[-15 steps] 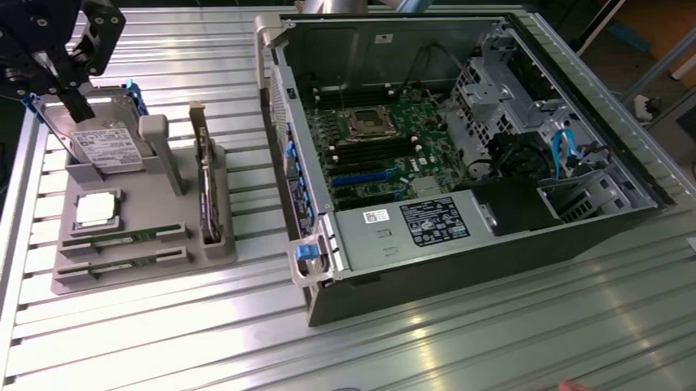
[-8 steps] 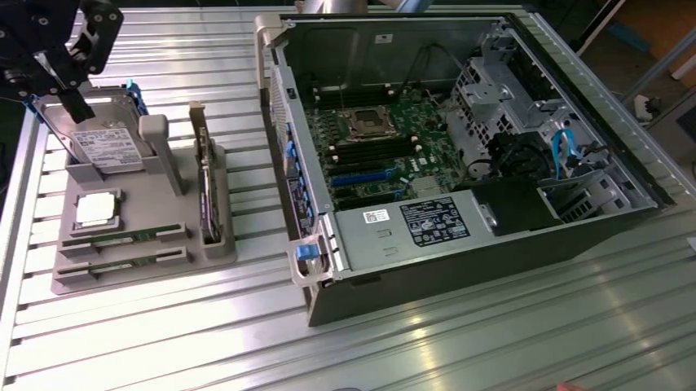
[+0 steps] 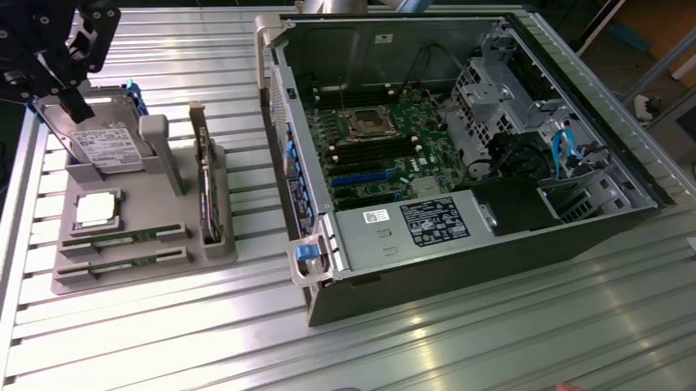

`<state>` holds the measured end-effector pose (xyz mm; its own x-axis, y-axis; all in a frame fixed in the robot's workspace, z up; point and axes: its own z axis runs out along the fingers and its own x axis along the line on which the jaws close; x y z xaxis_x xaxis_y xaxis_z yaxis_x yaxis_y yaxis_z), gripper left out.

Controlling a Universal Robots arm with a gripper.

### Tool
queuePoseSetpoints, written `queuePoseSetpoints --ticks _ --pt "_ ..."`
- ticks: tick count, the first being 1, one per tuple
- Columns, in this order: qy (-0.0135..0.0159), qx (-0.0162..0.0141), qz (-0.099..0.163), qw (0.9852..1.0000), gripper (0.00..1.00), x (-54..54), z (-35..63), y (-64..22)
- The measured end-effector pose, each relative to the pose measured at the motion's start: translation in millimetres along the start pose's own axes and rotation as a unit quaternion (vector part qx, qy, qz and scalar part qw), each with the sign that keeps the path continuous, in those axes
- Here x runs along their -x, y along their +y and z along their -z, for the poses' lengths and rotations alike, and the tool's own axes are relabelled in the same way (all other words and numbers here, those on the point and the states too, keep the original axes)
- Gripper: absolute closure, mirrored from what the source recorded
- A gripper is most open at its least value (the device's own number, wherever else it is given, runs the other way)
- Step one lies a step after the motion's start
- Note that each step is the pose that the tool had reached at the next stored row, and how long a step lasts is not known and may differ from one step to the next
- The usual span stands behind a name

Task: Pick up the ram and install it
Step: 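Pick up the ram and move it above insertion slot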

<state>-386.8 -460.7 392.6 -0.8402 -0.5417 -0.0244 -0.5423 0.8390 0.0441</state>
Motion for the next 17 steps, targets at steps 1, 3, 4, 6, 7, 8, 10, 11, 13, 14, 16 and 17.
queuePoseSetpoints --ticks 1,3,4,6,7,8,10,11,13,14,16,17 --pt "0.0002 0.0001 0.006 1.0000 0.89 0.0 0.0 0.0" --pt "0.0013 0.0007 0.029 0.9996 0.89 0.0 0.0 0.0" --pt "0.0016 0.0009 0.038 0.9993 0.89 0.0 0.0 0.0" --pt "0.0025 0.0014 0.057 0.9984 0.89 0.0 0.0 0.0" --pt "0.0029 0.0016 0.067 0.9978 0.89 0.0 0.0 0.0" --pt "0.0032 0.0018 0.073 0.9973 0.89 0.0 0.0 0.0" --pt "0.0038 0.0022 0.087 0.9962 0.89 0.0 0.0 0.0" --pt "0.0041 0.0023 0.094 0.9956 0.89 0.0 0.0 0.0" --pt "0.0046 0.0026 0.106 0.9944 0.89 0.0 0.0 0.0" --pt "0.0049 0.0027 0.112 0.9937 0.89 0.0 0.0 0.0" --pt "0.0054 0.0030 0.123 0.9924 0.89 0.0 0.0 0.0" --pt "0.0057 0.0032 0.130 0.9915 0.89 0.0 0.0 0.0"
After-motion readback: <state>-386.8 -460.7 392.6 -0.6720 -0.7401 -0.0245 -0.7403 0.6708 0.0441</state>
